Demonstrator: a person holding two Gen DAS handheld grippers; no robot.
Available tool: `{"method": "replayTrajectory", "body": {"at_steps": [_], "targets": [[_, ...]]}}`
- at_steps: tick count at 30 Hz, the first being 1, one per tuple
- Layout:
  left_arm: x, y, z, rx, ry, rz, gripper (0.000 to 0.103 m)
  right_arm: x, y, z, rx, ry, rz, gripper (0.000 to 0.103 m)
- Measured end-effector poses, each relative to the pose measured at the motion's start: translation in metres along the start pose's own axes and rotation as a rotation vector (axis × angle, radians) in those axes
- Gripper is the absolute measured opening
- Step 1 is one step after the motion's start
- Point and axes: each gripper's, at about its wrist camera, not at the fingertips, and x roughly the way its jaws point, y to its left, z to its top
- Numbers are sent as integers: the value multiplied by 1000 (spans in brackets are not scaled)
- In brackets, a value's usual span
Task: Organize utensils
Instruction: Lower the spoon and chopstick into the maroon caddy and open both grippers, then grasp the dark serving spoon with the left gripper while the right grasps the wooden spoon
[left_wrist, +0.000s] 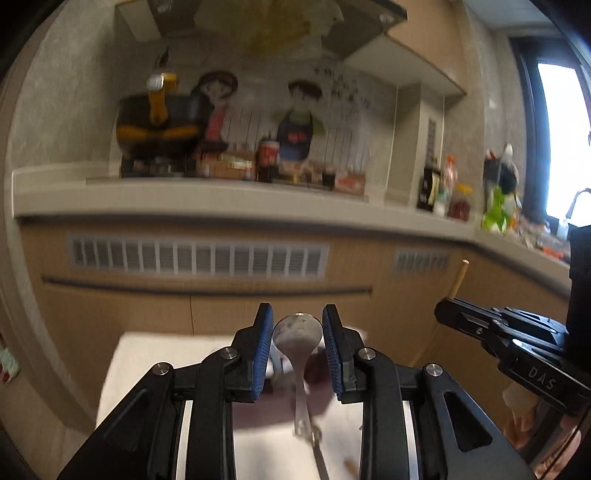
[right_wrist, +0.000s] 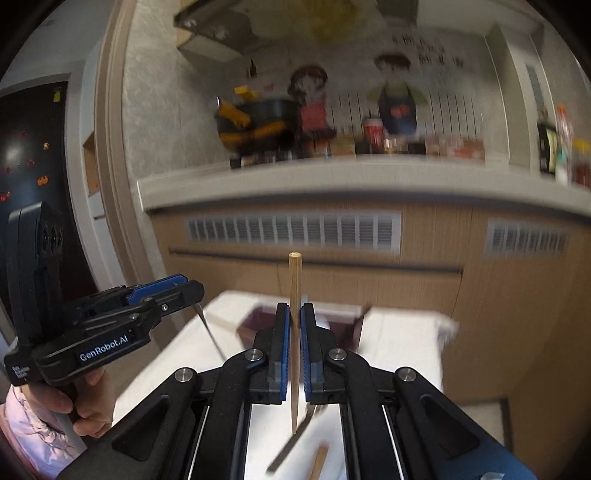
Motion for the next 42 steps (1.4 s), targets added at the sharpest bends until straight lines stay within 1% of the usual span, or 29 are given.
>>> {"method": "replayTrajectory", "body": {"at_steps": [2,4,7,10,11,12,13,18,19,20,21,22,23,24,25,27,31,34,35,36,37,38,42], "targets": [[11,4,19,22,-60,33,28,7,-2,27,-28,-49,-27,6],[24,8,30,36,-83,53,28,21,-6,50,-44,-79,-52,6],[49,21,37,22,-82,63,28,46,-12,66,-51,-79,-81,6],[69,29,33,17,-71,82,28,70,-20,70,-49,-52,-96,6],[78,33,29,16,-56,86,28,80,-22,68,-49,-36,-97,6],[86,35,23,12,-39,87,28,98,-27,62,-42,2,-97,6],[95,39,18,5,-12,87,28,98,-27,62,-42,2,-97,6],[127,50,-15,-34,103,87,29,134,-36,40,-23,89,-89,6],[135,50,-23,-34,138,83,31,141,-37,34,-19,108,-84,6],[140,51,-30,-34,170,77,37,150,-37,27,-18,135,-71,7],[146,52,-37,-39,200,73,41,157,-38,21,-13,163,-56,13],[150,55,-44,-51,227,72,46,164,-39,14,-4,199,-38,29],[152,57,-48,-63,241,72,47,172,-41,6,9,236,-15,40],[151,58,-52,-73,250,71,48,177,-44,-2,27,259,0,54],[148,59,-56,-81,257,69,48,178,-46,-10,45,264,-7,60],[141,59,-62,-86,261,72,51,175,-50,-22,66,263,-36,63],[122,57,-79,-89,286,72,53,165,-54,-44,63,287,-88,78],[105,54,-92,-98,309,52,54,150,-50,-64,11,305,-151,82],[99,50,-99,-101,321,46,57,145,-49,-69,-6,310,-169,82],[95,49,-102,-103,332,41,58,140,-50,-73,-15,312,-181,86],[91,46,-111,-105,354,24,59,134,-50,-79,-24,317,-195,96],[86,45,-116,-107,368,14,59,128,-48,-85,-38,324,-204,100],[77,37,-142,-96,439,27,60,110,-33,-109,-100,349,-230,103]]}}
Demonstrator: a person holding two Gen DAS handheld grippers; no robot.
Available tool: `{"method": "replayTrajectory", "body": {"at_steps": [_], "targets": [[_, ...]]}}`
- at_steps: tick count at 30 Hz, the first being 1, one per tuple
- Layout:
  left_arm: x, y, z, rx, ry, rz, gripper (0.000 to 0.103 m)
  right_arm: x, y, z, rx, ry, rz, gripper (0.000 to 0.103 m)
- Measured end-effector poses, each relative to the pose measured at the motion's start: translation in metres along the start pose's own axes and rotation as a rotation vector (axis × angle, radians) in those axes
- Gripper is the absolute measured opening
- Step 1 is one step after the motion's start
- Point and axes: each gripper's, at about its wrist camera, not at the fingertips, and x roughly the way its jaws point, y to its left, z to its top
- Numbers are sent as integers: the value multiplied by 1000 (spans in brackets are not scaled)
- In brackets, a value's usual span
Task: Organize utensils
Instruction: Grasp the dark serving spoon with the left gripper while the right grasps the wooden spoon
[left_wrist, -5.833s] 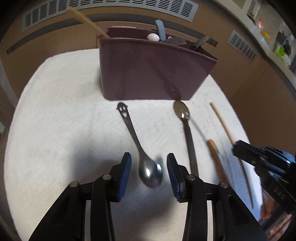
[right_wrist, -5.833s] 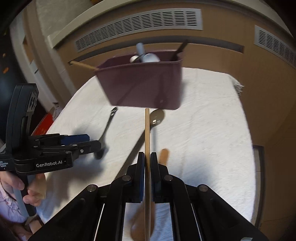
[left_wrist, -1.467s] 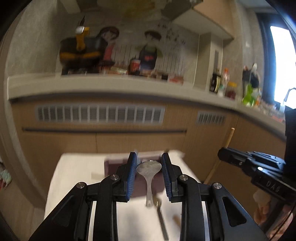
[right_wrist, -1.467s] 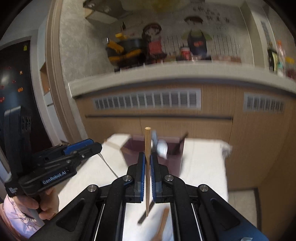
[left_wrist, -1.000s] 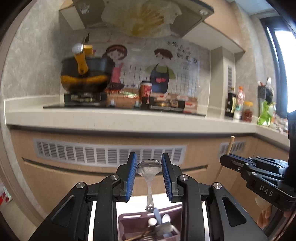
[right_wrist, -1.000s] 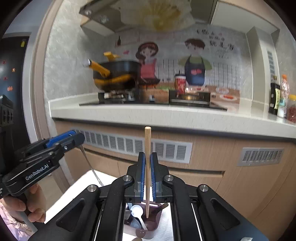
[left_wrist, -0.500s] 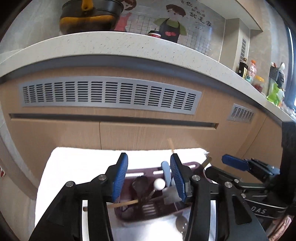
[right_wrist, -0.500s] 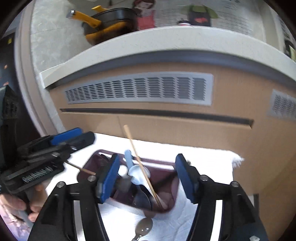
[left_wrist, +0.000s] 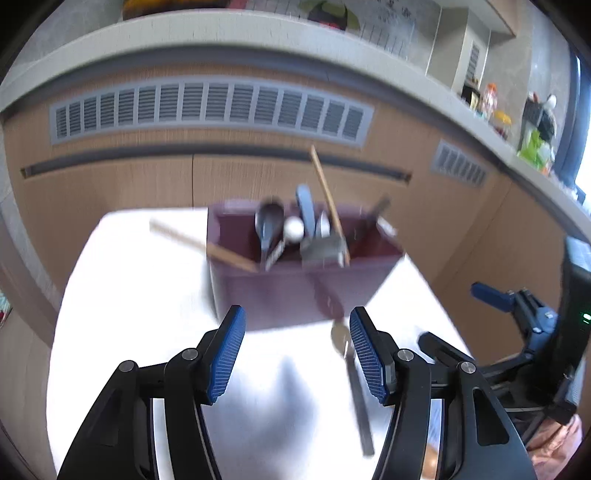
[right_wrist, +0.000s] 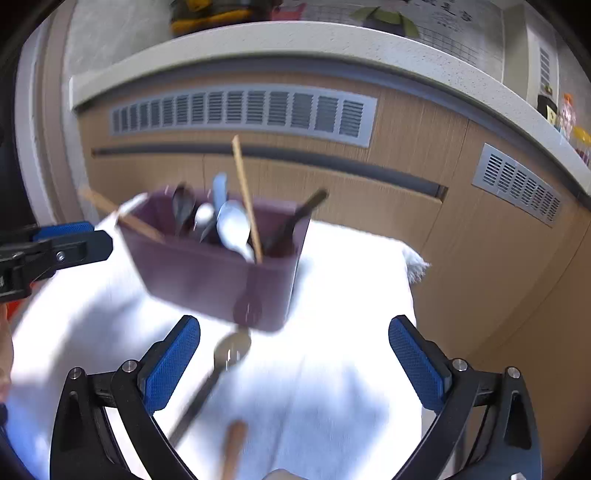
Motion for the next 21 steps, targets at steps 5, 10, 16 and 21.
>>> {"method": "replayTrajectory", "body": {"at_steps": [5,10,16,21], "targets": [[11,-3,-33,22,95,55,62,-11,23,-43,-74,66,2,103],[24,-12,-46,33,161,19,62,-16,26,-74,-24,112,54,102],[69,-42,-35,53,258,-50,61,-27,6,-96,72,123,-11,102],[113,-62,-18,55,309,-1,60,-35,3,-105,40,120,-49,102]]}}
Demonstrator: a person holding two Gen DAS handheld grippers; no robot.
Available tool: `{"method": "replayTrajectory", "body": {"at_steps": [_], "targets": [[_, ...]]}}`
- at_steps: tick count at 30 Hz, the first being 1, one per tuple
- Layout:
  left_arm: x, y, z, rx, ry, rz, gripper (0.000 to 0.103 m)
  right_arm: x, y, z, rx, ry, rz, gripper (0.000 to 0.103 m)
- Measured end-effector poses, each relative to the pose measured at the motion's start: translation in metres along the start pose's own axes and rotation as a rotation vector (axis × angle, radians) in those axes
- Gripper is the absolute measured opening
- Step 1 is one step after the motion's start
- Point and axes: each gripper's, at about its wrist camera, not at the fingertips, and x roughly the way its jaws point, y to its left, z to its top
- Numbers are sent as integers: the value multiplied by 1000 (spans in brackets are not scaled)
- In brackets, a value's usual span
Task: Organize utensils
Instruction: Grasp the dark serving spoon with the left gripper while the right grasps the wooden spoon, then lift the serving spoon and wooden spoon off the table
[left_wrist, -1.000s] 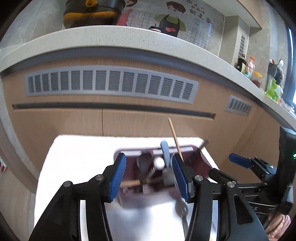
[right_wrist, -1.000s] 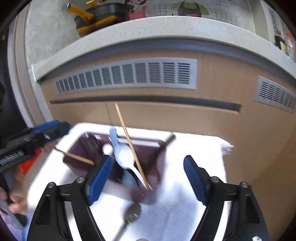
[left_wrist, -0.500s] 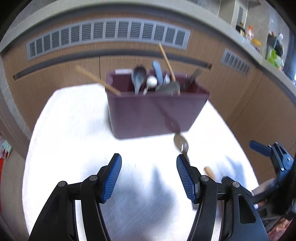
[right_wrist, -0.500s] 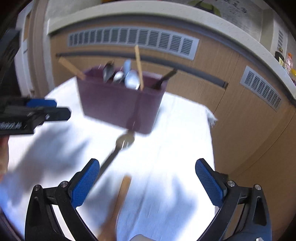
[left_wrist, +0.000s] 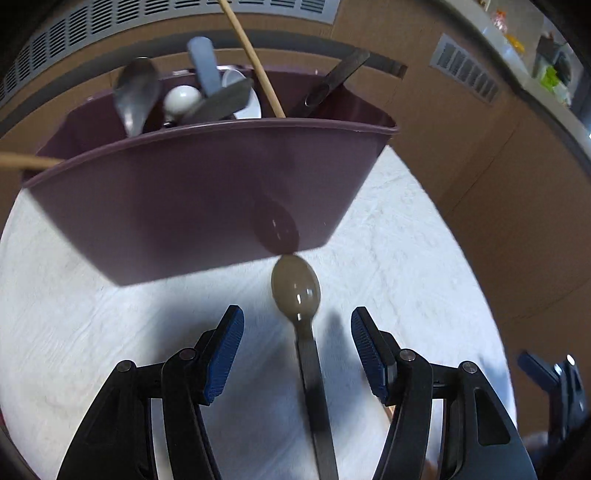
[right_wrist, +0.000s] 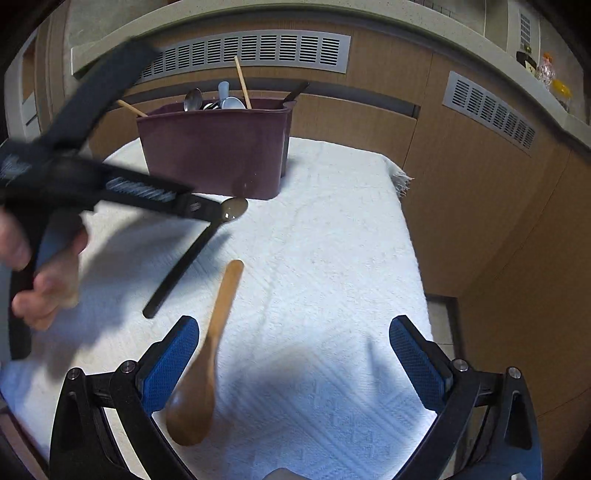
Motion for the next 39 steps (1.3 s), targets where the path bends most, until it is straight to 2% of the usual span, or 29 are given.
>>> {"method": "replayTrajectory", "body": {"at_steps": [2,4,6,11,14,15,16,17,20,21,22,23,24,25,27,29,31,33,39], "targets": [[13,-7,7,21,15,64,48,-1,0,-1,-5,-2,-14,102],[20,-13,9,44,3,121,45,-3,-2,-3,-4,-1,-16,102],[19,-17,6,68,-3,115,34,-3,-5,-5,2,3,-1,102],[-1,-13,-20,132,-17,104,33,1,-8,-4,13,12,-46,102],[-24,4,-47,124,-11,79,33,1,-7,-3,25,3,-25,102],[-32,10,-55,117,-12,77,33,2,-7,-2,36,4,2,102],[-38,15,-62,108,-13,75,34,4,-5,2,60,24,88,102],[-48,23,-72,93,-17,72,34,5,-3,4,69,37,117,102],[-70,38,-93,68,-36,83,34,8,9,9,54,56,137,100],[-76,42,-100,63,-44,89,34,10,14,11,44,71,141,92],[-79,45,-104,59,-45,91,34,10,14,11,44,71,141,75],[-81,47,-107,50,-45,86,34,17,22,12,46,117,165,66],[-83,52,-109,38,-46,79,34,23,25,12,50,147,191,50],[-84,55,-111,32,-44,72,34,26,27,12,55,164,206,44],[-84,58,-112,19,-41,68,34,30,30,11,59,183,214,40],[-85,58,-117,3,-38,56,34,35,37,10,28,192,176,37],[-85,60,-117,-10,-38,44,34,37,41,12,-2,194,131,18],[-79,58,-115,-17,-36,35,34,37,43,13,-10,198,128,9],[-90,66,-112,-32,-36,40,35,28,42,21,-21,173,136,8]]}}
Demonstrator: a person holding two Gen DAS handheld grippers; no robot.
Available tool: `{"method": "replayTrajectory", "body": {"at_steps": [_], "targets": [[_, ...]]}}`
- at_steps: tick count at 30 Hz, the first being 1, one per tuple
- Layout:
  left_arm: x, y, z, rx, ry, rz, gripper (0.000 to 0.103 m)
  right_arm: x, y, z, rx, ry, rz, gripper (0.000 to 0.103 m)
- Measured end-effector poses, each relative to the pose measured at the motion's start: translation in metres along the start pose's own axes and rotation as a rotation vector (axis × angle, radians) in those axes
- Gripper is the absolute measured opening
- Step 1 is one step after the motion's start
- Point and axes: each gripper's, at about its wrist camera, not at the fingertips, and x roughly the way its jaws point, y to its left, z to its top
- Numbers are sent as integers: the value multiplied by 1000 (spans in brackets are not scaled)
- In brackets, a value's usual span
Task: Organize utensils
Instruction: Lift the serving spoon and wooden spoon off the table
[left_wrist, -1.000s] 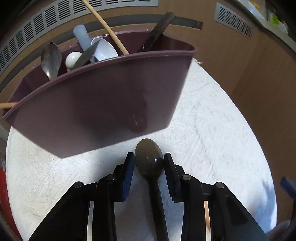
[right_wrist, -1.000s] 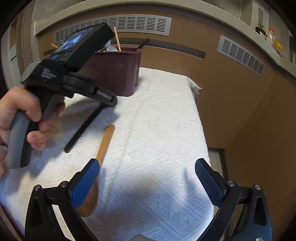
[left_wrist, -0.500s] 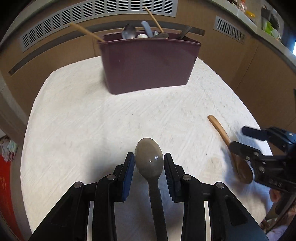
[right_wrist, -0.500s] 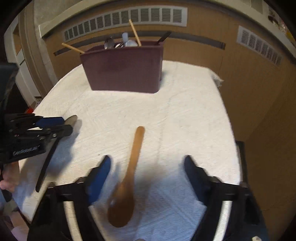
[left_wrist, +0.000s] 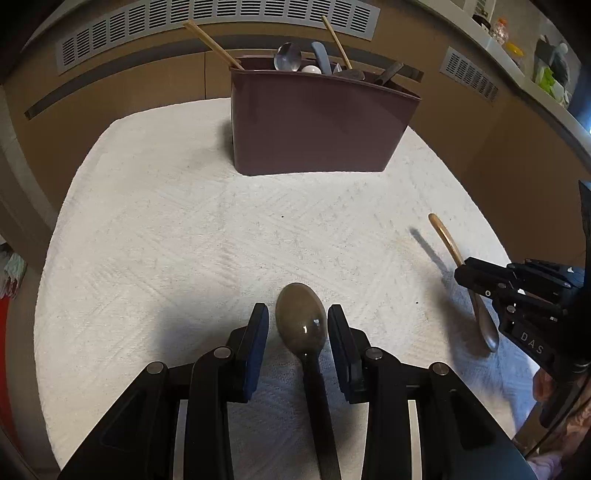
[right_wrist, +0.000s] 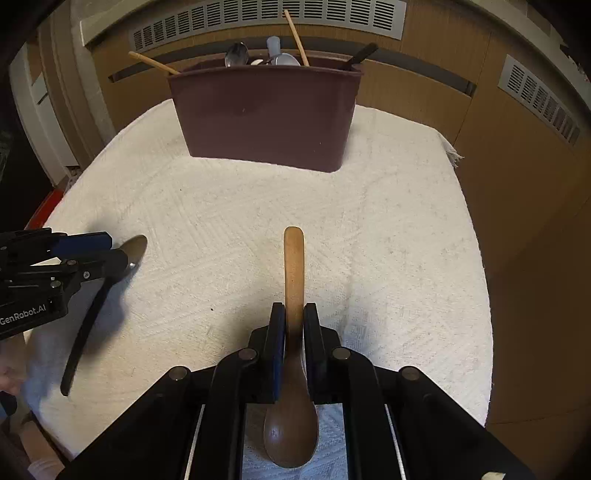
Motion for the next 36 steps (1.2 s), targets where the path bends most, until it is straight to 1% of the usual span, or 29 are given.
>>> {"method": "replayTrajectory", "body": {"at_steps": [3,5,6,12,15,18,19,21,22,23,26,27,28,31,36], "targets": [[-5,-1,1,6,27,-19,36,-11,-4,4,16,-41,19,8],[-3,-4,1,13,53,-13,37,-13,-6,4,19,-49,22,8],[0,-5,1,19,66,-1,37,-18,-8,4,30,-66,30,8],[21,-19,5,67,128,86,37,-23,-12,2,40,-93,46,8],[27,-23,7,84,128,111,37,-25,-13,1,37,-103,43,8],[30,-23,10,78,126,106,36,-26,-15,0,42,-113,45,8],[30,-22,10,75,120,103,34,-27,-16,1,44,-115,47,8],[28,-20,9,72,101,84,34,-28,-16,1,49,-120,53,8],[24,-19,7,70,81,57,34,-29,-17,1,52,-124,56,8],[18,-18,5,70,52,40,34,-30,-18,1,57,-131,61,8],[-8,-18,0,70,-69,22,34,-38,-20,2,76,-157,85,8],[-18,-18,-1,63,-106,4,34,-38,-20,2,76,-157,85,8],[-26,-18,-2,62,-128,-15,34,-44,-22,3,85,-175,100,8],[-44,-22,-3,70,-179,-49,34,-51,-21,4,82,-197,101,8],[-57,-29,0,81,-212,-58,34,-55,-17,5,76,-210,102,8]]}}
